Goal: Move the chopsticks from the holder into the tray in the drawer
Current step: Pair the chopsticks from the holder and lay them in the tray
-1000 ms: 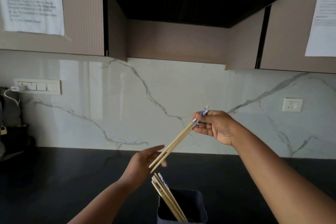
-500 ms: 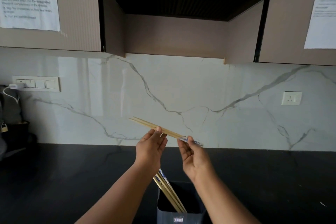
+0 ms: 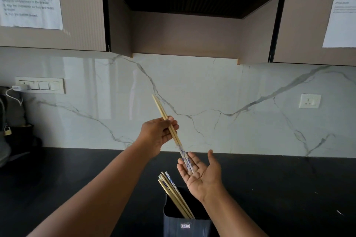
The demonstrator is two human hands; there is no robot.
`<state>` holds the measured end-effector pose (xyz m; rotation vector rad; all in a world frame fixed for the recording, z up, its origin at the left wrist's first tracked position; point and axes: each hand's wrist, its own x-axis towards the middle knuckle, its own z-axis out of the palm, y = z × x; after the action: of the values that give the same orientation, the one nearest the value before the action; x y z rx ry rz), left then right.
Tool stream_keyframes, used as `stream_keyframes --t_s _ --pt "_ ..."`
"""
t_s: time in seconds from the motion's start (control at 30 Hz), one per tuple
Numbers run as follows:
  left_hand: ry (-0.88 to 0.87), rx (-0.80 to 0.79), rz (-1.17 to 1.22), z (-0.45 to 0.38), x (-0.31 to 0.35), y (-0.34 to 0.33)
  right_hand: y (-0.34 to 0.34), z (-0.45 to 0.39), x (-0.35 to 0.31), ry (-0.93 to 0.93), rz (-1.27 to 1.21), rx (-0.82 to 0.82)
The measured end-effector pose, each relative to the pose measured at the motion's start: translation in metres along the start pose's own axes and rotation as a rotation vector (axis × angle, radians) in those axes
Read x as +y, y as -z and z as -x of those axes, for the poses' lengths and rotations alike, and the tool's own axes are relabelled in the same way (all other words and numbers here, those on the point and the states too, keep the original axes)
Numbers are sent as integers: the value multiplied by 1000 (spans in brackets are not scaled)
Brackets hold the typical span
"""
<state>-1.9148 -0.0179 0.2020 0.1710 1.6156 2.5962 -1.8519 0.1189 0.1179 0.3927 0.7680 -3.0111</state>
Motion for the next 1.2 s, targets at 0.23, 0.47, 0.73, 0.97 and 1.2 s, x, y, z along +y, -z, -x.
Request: stream_keyframes --t_s 0.23,0.47,0.73,0.97,1.2 --pt "42 -87 -85 12 -24 -21 1 -6 3 -2 6 76" --pt "12 -113 -165 8 -22 -18 5 -5 -21 41 660 -20" --pt "12 -178 -207 9 -24 -17 -15 9 -45 233 1008 -202" --pt "-73 -219 -494 15 -34 -1 1 13 -33 260 1107 -203" --pt "-172 152 -595 24 -120 114 132 40 50 169 1613 -318"
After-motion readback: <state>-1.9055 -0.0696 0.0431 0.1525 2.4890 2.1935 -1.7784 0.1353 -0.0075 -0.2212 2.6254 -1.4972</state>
